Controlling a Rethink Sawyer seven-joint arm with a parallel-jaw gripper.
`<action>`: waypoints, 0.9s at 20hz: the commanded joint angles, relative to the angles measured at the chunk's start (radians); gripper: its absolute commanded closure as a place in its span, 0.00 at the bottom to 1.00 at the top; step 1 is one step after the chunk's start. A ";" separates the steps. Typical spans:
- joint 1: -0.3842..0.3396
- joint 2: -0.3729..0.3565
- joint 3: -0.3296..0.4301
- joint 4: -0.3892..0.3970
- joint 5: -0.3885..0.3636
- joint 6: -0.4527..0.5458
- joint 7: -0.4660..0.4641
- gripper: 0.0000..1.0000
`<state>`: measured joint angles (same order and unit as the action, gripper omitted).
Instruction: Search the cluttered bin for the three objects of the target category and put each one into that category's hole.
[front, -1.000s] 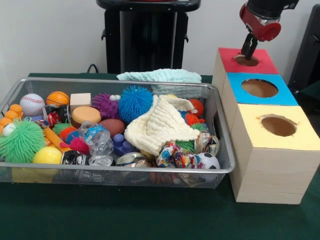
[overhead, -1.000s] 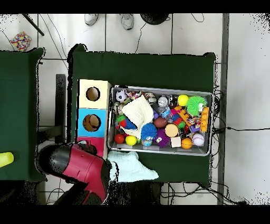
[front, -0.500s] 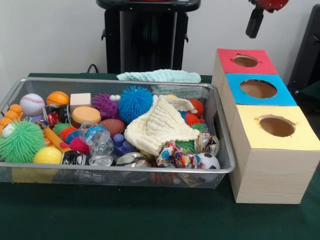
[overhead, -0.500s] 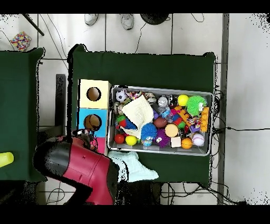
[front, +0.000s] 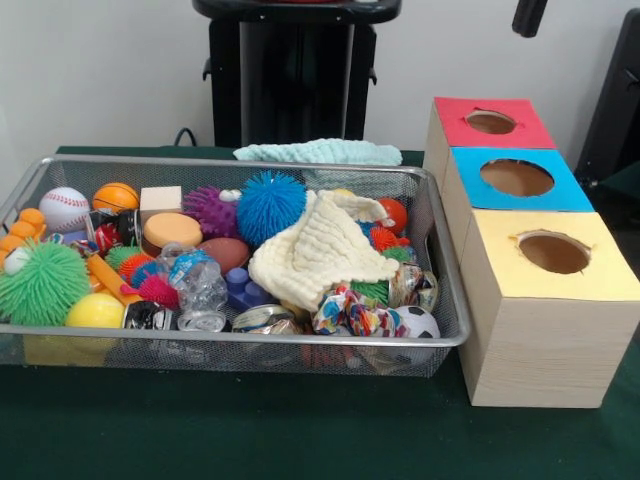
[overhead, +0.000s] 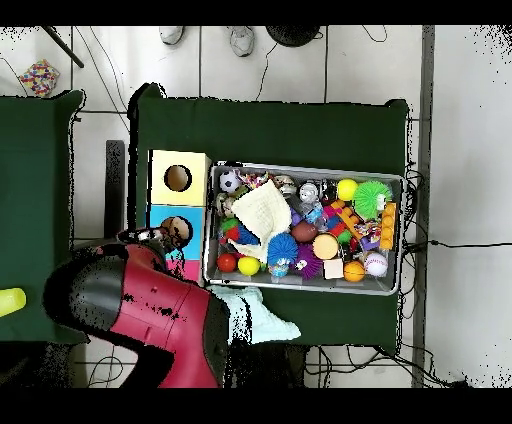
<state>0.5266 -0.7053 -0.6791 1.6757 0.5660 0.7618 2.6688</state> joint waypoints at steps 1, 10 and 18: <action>-0.114 0.018 0.010 -0.146 -0.116 0.109 0.031 1.00; -0.267 -0.004 0.072 -0.296 -0.243 0.222 -0.106 0.00; -0.363 0.031 0.124 -0.378 -0.236 0.268 -0.033 0.00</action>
<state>0.2225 -0.7046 -0.6799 1.3885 0.3737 0.8635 2.6688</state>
